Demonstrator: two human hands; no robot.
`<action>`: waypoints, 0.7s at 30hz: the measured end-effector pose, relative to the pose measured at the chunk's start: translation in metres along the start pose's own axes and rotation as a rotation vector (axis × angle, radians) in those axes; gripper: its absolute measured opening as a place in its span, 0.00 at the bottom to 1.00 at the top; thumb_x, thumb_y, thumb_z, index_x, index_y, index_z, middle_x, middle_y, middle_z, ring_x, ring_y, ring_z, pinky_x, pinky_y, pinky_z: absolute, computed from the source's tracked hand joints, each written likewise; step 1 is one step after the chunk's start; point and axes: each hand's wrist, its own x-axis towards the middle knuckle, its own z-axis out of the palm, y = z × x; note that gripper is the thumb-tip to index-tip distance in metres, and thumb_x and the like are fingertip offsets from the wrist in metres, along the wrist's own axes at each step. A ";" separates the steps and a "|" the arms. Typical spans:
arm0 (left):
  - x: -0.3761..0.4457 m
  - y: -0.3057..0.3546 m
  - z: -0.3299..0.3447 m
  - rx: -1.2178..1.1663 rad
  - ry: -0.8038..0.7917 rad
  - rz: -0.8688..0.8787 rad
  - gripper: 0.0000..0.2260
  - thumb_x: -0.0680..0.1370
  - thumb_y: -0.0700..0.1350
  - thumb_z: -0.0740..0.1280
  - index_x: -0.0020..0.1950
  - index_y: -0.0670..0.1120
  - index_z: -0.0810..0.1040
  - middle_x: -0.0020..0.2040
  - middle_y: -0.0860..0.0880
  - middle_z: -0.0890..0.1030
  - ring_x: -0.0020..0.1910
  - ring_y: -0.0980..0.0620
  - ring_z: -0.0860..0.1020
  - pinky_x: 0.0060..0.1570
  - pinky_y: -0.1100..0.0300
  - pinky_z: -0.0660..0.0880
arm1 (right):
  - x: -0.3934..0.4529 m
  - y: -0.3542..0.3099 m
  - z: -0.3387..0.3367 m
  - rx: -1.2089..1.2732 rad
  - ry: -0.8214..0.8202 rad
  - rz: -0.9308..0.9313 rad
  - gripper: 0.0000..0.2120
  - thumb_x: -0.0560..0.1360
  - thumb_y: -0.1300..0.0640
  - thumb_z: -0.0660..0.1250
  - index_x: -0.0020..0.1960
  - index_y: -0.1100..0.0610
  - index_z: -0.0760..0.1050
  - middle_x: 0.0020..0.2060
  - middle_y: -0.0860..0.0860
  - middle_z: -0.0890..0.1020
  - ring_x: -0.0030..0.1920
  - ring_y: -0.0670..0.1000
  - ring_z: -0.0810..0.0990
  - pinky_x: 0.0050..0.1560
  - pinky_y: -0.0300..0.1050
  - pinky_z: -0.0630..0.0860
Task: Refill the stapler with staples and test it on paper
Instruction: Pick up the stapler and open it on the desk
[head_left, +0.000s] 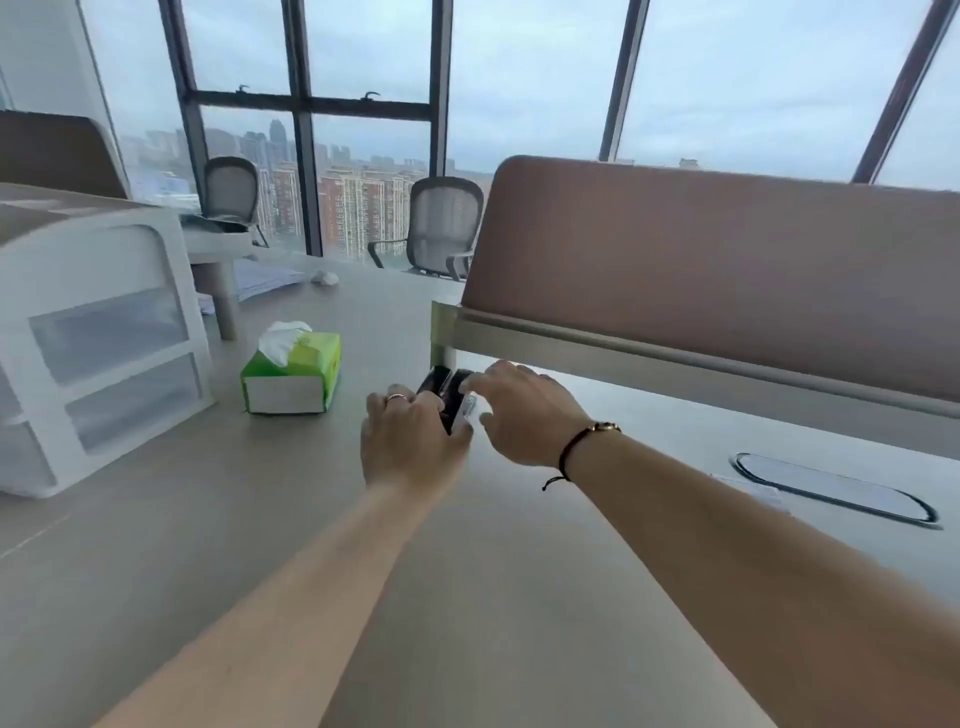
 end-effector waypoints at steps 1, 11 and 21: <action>0.004 -0.002 0.007 0.042 0.003 0.006 0.18 0.75 0.60 0.63 0.52 0.48 0.82 0.52 0.43 0.79 0.55 0.41 0.71 0.54 0.51 0.70 | 0.014 0.001 0.005 -0.031 -0.031 -0.018 0.22 0.76 0.59 0.61 0.68 0.45 0.70 0.62 0.52 0.76 0.63 0.56 0.75 0.61 0.51 0.73; 0.019 -0.008 0.033 0.123 0.138 0.035 0.15 0.74 0.58 0.64 0.47 0.50 0.83 0.49 0.47 0.79 0.53 0.43 0.72 0.50 0.52 0.69 | 0.072 0.010 0.035 -0.096 -0.066 -0.066 0.18 0.74 0.61 0.64 0.63 0.52 0.70 0.59 0.51 0.78 0.57 0.57 0.78 0.47 0.47 0.70; 0.010 -0.005 0.026 0.142 0.080 0.143 0.17 0.72 0.59 0.65 0.47 0.48 0.83 0.50 0.46 0.80 0.54 0.43 0.72 0.51 0.52 0.68 | 0.050 0.025 0.010 -0.299 -0.089 -0.160 0.09 0.75 0.55 0.68 0.54 0.49 0.72 0.48 0.49 0.80 0.49 0.57 0.79 0.47 0.50 0.73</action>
